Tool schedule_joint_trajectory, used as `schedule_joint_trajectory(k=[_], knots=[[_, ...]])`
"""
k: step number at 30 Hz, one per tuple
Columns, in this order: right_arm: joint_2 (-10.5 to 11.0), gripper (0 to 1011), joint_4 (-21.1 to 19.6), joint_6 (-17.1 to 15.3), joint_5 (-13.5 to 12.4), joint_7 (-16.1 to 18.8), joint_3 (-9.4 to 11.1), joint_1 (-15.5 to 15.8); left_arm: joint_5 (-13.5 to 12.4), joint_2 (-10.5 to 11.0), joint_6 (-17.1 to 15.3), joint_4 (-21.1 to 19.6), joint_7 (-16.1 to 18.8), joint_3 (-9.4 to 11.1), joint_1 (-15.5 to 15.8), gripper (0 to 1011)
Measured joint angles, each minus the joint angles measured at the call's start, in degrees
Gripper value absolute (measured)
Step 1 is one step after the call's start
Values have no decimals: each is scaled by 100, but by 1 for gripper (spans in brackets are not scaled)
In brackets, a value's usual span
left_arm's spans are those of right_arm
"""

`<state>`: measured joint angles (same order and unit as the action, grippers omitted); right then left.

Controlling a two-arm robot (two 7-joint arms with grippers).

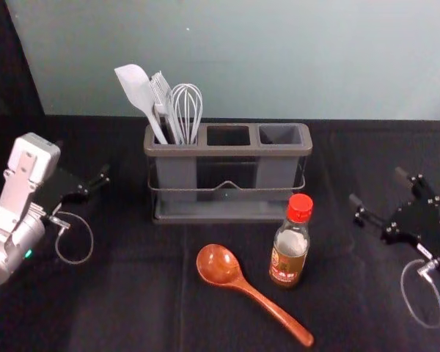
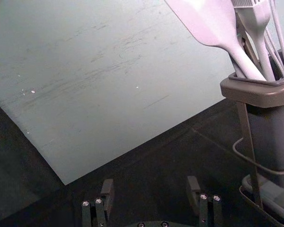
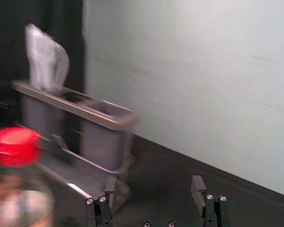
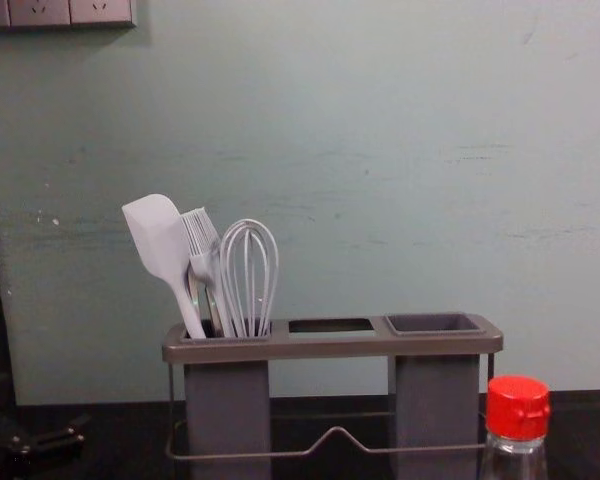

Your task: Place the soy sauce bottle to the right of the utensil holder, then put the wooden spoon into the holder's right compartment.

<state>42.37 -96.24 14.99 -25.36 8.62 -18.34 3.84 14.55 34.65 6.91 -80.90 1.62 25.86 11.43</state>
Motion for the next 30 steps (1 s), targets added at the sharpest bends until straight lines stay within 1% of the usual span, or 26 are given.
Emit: schedule_joint_trajectory(k=[2, 3, 5, 6, 11, 14, 18, 20, 21, 23, 27, 28, 30], knots=[[80, 1002, -146, 85, -173, 173, 65, 147, 0, 0, 0, 0, 0, 0, 0, 1005], [138, 1002, -258, 144, -306, 317, 114, 260, 0, 0, 0, 0, 0, 0, 0, 1005], [197, 1002, -376, 188, -421, 467, 154, 370, 0, 0, 0, 0, 0, 0, 0, 1005], [246, 1002, -471, 216, -524, 609, 179, 458, 0, 0, 0, 0, 0, 0, 0, 1005], [339, 1002, -697, 222, -683, 959, 183, 607, 0, 0, 0, 0, 0, 0, 0, 1005], [339, 1002, -764, 173, -702, 1145, 119, 609, 0, 0, 0, 0, 0, 0, 0, 1005], [233, 1002, -767, 58, -636, 1291, 2, 489, 0, 0, 0, 0, 0, 0, 0, 1005], [125, 1002, -733, -29, -633, 1360, -69, 387, 0, 0, 0, 0, 0, 0, 0, 1005], [125, 1002, -733, -29, -633, 1360, -69, 387, 0, 0, 0, 0, 0, 0, 0, 1005], [-33, 1002, -680, -150, -575, 1399, -161, 240, 0, 0, 0, 0, 0, 0, 0, 1005], [-166, 1002, -649, -253, -493, 1403, -216, 124, 0, 0, 0, 0, 0, 0, 0, 1005], [-272, 1002, -609, -330, -455, 1399, -235, 43, 0, 0, 0, 0, 0, 0, 0, 1005], [-303, 1002, -591, -365, -438, 1399, -241, 14, 0, 0, 0, 0, 0, 0, 0, 1005]])
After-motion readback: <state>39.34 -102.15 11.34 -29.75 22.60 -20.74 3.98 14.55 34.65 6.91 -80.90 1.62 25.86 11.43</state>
